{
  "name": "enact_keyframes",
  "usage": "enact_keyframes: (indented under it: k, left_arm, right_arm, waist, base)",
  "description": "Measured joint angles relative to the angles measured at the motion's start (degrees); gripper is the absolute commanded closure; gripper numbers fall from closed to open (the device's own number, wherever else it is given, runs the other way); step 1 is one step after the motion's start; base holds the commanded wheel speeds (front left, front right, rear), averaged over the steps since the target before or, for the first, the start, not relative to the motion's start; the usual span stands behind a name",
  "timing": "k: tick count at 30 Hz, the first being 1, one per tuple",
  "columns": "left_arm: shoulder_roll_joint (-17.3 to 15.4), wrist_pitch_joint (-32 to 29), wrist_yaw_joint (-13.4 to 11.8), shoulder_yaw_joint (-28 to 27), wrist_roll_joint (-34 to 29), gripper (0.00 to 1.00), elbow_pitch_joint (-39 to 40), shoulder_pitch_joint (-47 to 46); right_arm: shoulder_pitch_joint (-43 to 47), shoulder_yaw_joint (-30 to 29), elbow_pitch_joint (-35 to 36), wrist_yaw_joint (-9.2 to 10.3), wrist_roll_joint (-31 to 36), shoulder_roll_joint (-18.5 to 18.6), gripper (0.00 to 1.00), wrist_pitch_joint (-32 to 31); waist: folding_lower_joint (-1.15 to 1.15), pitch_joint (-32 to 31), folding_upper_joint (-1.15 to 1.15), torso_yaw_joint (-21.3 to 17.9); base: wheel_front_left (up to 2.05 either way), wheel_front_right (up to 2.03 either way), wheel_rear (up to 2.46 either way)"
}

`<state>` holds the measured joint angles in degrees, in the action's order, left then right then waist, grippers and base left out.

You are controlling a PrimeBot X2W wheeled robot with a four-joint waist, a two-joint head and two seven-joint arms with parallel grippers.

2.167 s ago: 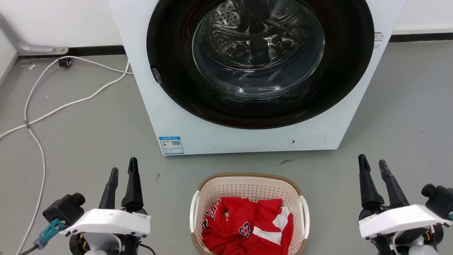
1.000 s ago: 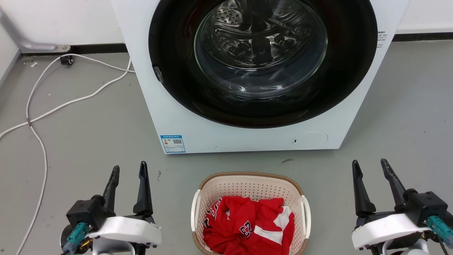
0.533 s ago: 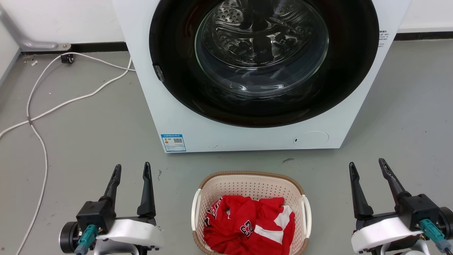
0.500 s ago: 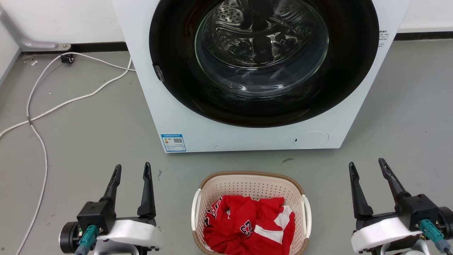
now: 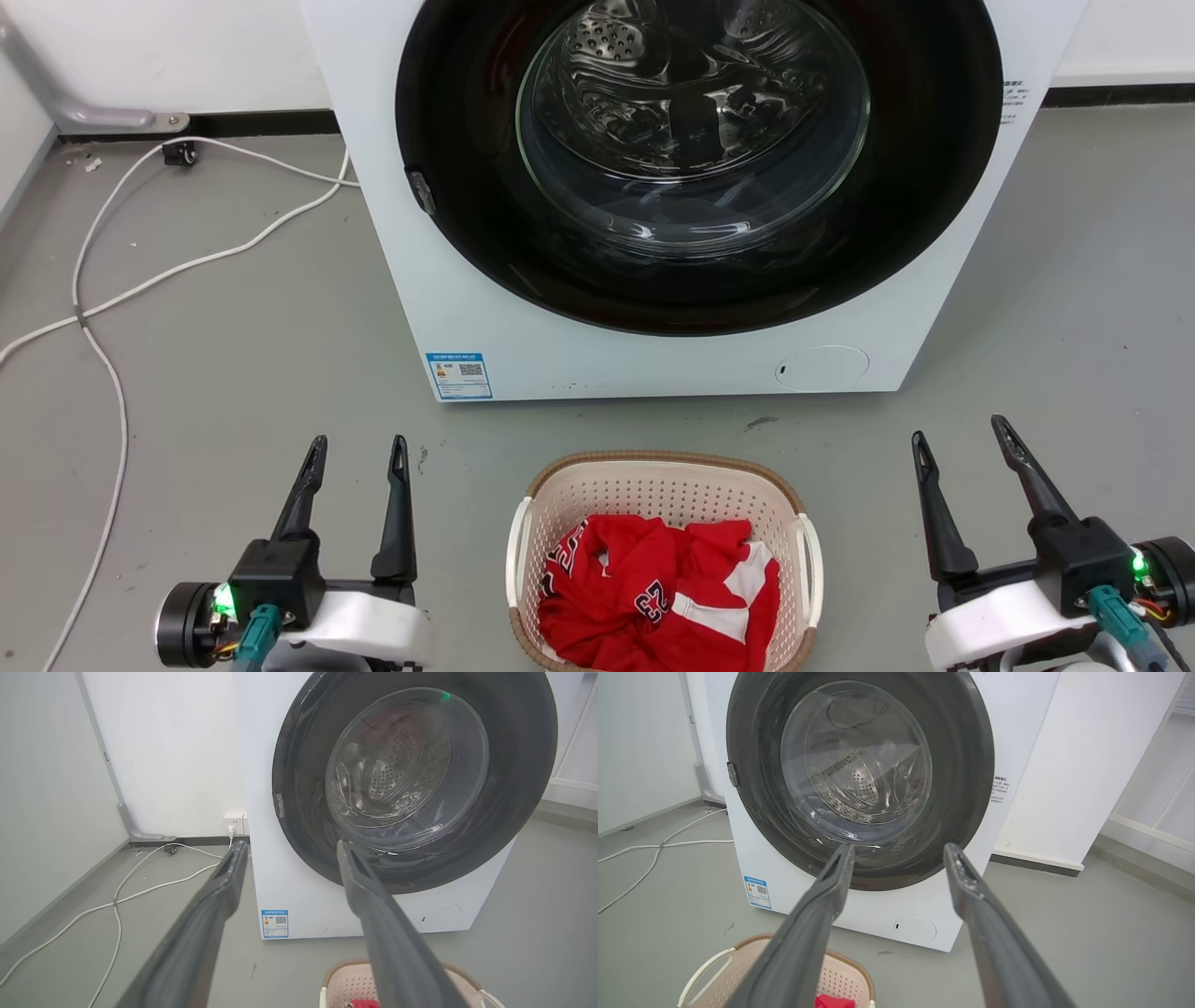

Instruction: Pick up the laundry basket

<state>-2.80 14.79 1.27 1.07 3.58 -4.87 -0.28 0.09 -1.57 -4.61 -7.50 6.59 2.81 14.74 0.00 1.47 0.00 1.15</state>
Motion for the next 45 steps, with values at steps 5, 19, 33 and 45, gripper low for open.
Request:
enact_keyframes:
  k: [5, 19, 33, 45]
  left_arm:
    - [0.0, 0.1, -0.3, 0.0, -1.3, 0.00, 0.0, 0.1]
    - [0.0, 0.1, -0.3, 0.0, -1.1, 0.00, -0.5, 0.3]
    - [0.0, 0.2, -0.4, -0.2, -0.9, 0.00, -0.7, 0.3]
    - [0.0, 0.3, 2.1, -1.0, -0.3, 0.00, -12.6, -8.5]
  right_arm:
    - [0.1, 0.0, -0.1, -0.01, 0.9, 0.0, 0.00, 0.3]
    - [0.2, -0.4, -0.4, 0.00, -0.2, 0.0, 0.00, 0.3]
    - [0.1, -0.3, -0.5, 0.00, -0.6, 0.0, 0.00, 0.3]
    - [-7.2, 2.1, -9.7, -0.01, 2.7, 0.0, 0.00, 0.4]
  waist:
    - [0.00, 0.0, 0.00, 0.0]
    - [0.00, 0.0, 0.00, 0.0]
    - [0.00, 0.3, 0.00, 0.0]
    - [0.00, 5.3, 0.00, -0.2]
  base:
    - [0.00, 0.00, 0.00]
    - [0.00, 0.00, 0.00]
    - [0.00, 0.00, 0.00]
    - [0.00, 0.00, 0.00]
